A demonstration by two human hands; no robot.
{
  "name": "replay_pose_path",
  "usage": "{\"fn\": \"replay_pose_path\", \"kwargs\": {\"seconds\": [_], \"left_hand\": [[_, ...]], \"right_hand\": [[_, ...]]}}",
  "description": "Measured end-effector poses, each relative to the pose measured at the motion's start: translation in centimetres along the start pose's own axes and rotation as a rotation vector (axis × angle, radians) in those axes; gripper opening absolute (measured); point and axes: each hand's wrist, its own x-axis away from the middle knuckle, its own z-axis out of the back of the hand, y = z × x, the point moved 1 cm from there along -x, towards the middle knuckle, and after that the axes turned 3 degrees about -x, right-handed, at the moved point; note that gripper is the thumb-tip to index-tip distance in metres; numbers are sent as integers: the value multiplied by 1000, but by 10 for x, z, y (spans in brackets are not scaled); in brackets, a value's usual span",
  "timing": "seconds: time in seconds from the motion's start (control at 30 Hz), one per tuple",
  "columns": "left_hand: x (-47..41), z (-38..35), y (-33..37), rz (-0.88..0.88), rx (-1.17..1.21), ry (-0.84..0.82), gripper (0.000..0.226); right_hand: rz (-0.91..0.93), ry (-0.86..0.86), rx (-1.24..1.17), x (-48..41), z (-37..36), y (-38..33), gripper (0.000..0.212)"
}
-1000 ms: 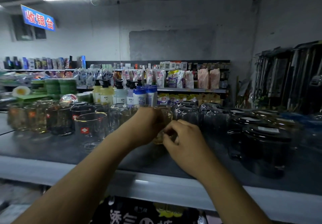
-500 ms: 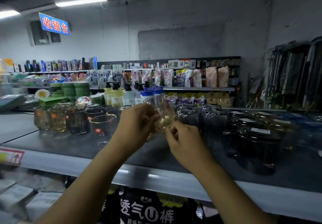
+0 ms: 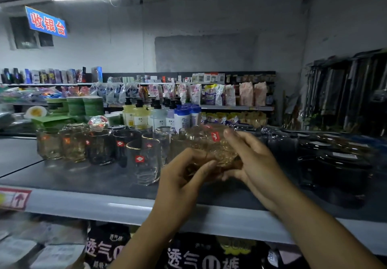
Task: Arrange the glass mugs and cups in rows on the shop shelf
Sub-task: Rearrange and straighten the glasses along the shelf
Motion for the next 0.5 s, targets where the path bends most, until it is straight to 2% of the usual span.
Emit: {"fn": "replay_pose_path", "kwargs": {"seconds": [0.1, 0.23, 0.37, 0.5], "left_hand": [[-10, 21, -8, -57, -122, -130, 13], [-21, 47, -20, -188, -477, -249, 18], [-25, 53, -33, -183, -537, -361, 26], [-26, 51, -42, -157, -506, -442, 27]], "right_hand": [[42, 32, 144, -7, -2, -6, 62], [210, 57, 744, -22, 0, -27, 86], [303, 10, 1147, -38, -5, -55, 89], [270, -125, 1457, -58, -6, -65, 95]]}}
